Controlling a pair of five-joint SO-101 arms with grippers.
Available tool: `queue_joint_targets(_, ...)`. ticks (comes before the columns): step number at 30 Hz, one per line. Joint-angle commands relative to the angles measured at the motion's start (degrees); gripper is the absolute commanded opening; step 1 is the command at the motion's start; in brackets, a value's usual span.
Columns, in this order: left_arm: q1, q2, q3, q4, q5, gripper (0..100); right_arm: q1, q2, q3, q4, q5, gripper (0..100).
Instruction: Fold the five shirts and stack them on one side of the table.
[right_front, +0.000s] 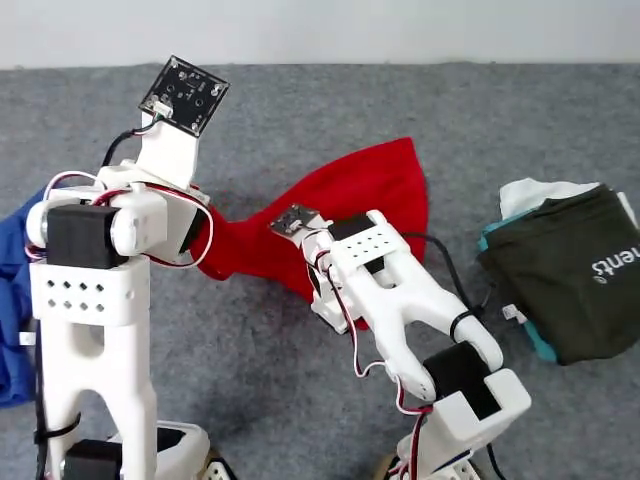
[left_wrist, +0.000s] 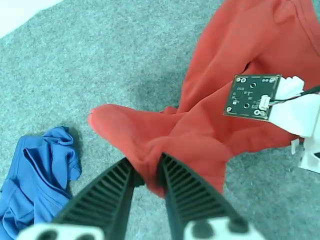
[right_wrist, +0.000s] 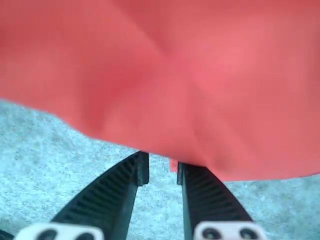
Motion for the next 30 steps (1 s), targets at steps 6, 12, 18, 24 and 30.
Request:
queue_joint_targets(6,-0.09,-0.79,-0.13,0.26,0.44,5,1.27,-1.01,-2.29,1.19,0.79,9.8)
queue_joint_targets(12,-0.09,-0.53,-0.04,0.26,0.44,5,4.53,-1.01,-6.15,1.71,-0.88,9.7)
queue_joint_targets(18,-0.09,-0.53,-0.04,0.26,0.44,5,6.02,-0.92,-11.69,4.00,-2.90,9.5)
queue_joint_targets(24,-0.09,-0.62,-0.04,0.26,0.44,5,6.20,-0.57,-11.34,3.38,-0.26,0.9)
queue_joint_targets(30,-0.09,-0.62,-0.04,0.26,0.44,5,8.40,-0.31,-11.25,3.82,-1.32,1.6)
